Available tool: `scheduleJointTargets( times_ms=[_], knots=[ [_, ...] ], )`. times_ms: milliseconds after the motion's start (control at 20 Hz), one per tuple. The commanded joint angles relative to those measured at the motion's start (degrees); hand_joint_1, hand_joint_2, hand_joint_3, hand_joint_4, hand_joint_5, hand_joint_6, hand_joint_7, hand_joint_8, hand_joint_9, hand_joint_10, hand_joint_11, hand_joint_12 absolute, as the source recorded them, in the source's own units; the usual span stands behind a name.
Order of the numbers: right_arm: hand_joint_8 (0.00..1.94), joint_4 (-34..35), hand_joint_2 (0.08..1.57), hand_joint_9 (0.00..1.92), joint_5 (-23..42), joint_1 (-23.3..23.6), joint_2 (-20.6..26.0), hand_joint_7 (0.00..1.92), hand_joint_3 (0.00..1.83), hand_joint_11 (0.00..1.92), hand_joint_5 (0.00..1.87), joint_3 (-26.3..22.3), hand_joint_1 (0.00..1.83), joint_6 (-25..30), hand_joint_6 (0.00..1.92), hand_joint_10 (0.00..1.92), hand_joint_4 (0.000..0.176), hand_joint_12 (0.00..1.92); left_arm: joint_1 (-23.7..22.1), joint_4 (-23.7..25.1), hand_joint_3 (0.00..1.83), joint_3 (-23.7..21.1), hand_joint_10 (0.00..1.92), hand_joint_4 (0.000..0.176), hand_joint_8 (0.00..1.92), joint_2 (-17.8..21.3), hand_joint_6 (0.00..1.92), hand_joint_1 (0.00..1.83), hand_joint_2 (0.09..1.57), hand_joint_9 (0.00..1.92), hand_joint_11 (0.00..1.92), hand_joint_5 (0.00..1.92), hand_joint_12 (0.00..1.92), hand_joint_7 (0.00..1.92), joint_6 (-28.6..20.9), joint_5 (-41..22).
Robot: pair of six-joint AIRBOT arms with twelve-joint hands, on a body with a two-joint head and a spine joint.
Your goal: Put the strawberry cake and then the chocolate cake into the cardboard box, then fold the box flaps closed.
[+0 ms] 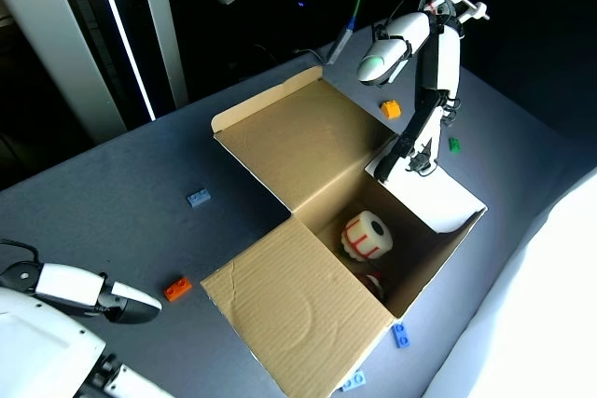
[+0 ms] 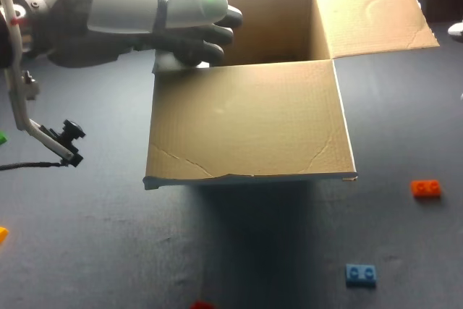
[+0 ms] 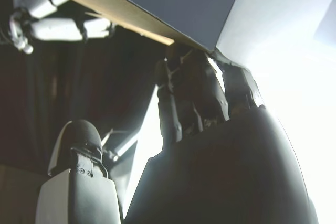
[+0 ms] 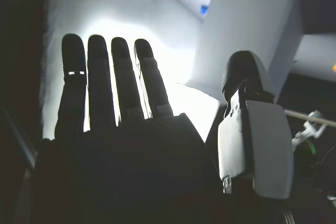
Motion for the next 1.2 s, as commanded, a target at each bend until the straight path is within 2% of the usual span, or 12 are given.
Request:
scheduleJointTargets(
  times_ms=[0,150,250,450,550,700,750,800,950,1000,1050,1150],
  knots=[
    [0.0,0.1,1.13,0.27,8.5,0.0,0.3,0.24,0.0,0.0,0.24,0.0,0.04,-0.1,0.0,0.01,0.0,0.93,-1.0,-2.4,0.0,0.7,0.0,0.01,0.0,0.3,0.0,0.3,1.13,0.58,0.09,0.42,1.22,0.5,-0.4,-2.3],
    [0.01,0.1,1.11,0.33,10.5,-2.1,-1.8,0.32,0.0,0.0,0.26,-0.1,0.07,-0.1,0.01,0.02,0.0,1.03,-2.8,-2.4,0.0,2.5,0.0,0.003,0.0,0.3,0.0,0.3,1.14,0.58,0.07,0.4,1.26,0.49,-0.4,-2.9],
    [0.0,0.1,1.12,0.31,10.5,-2.3,-3.2,0.31,0.0,0.0,0.24,-0.1,0.07,-0.1,0.0,0.01,0.0,0.98,-4.2,-2.4,0.0,3.6,0.01,0.008,0.0,0.3,0.0,0.28,1.15,0.59,0.06,0.4,1.3,0.5,-0.4,-2.8],
    [0.0,0.1,1.13,0.32,11.3,-1.9,-5.9,0.31,0.0,0.0,0.25,-0.1,0.12,-0.5,0.0,0.01,0.0,1.04,-5.7,-2.3,0.01,4.5,0.01,0.014,0.0,0.8,0.0,0.28,1.16,0.59,0.05,0.39,1.3,0.5,-1.4,-1.9],
    [0.0,0.1,1.12,0.3,11.3,-1.2,-6.6,0.31,0.0,0.0,0.23,-0.1,0.09,-0.6,0.0,0.0,0.0,0.97,-6.0,-2.1,0.0,4.5,0.01,0.021,0.0,1.5,0.0,0.25,1.14,0.61,0.08,0.42,1.24,0.51,-2.1,-1.2],
    [0.0,0.1,1.11,0.3,11.7,0.7,-7.1,0.29,0.0,0.0,0.2,-0.3,0.04,-0.6,0.0,0.0,0.0,0.91,-6.2,3.4,0.0,4.5,0.01,0.008,0.0,3.3,0.0,0.21,1.15,0.61,0.1,0.4,1.22,0.51,-6.6,-0.5],
    [0.0,0.1,1.12,0.29,11.9,1.6,-7.1,0.28,0.0,0.0,0.2,-0.4,0.03,-0.5,0.0,0.0,0.0,0.91,-6.0,7.8,0.01,4.5,0.01,0.008,0.0,4.4,0.0,0.2,1.16,0.61,0.1,0.39,1.22,0.52,-9.9,-0.4],
    [0.0,0.1,1.13,0.31,12.0,2.5,-7.0,0.29,0.01,0.0,0.23,-0.5,0.01,-0.5,0.01,0.01,0.0,0.96,-5.0,9.4,0.01,4.4,0.0,0.008,0.0,5.7,0.0,0.18,1.17,0.61,0.12,0.38,1.19,0.51,-11.5,-0.3],
    [0.01,0.1,1.13,0.32,12.0,4.4,-6.9,0.31,0.0,0.0,0.23,-0.6,0.04,-0.5,0.01,0.01,0.0,0.99,-2.6,9.4,0.0,3.9,0.01,0.006,0.0,8.0,0.0,0.18,1.17,0.62,0.13,0.38,1.16,0.51,-12.4,0.4],
    [0.01,0.1,1.12,0.32,11.9,5.1,-6.9,0.32,0.0,0.0,0.22,-0.6,0.07,-0.5,0.0,0.01,0.0,1.0,-1.4,9.4,0.0,3.7,0.0,0.017,0.0,8.6,0.0,0.2,1.17,0.61,0.1,0.37,1.2,0.51,-12.7,0.4],
    [0.01,0.1,1.12,0.34,11.5,6.2,-7.0,0.33,0.0,0.0,0.23,-0.6,0.08,-0.5,0.0,0.01,0.0,1.02,0.0,9.4,0.0,3.4,0.0,0.02,0.0,9.4,0.0,0.21,1.17,0.61,0.09,0.37,1.22,0.51,-13.2,0.4],
    [0.0,0.1,1.13,0.3,10.7,7.9,-7.2,0.3,0.0,0.0,0.21,-0.8,0.09,-0.4,0.0,0.0,0.0,1.01,1.8,9.1,0.0,2.7,0.0,0.014,0.0,10.2,0.0,0.21,1.17,0.61,0.09,0.38,1.23,0.51,-13.6,0.3]
  ],
)
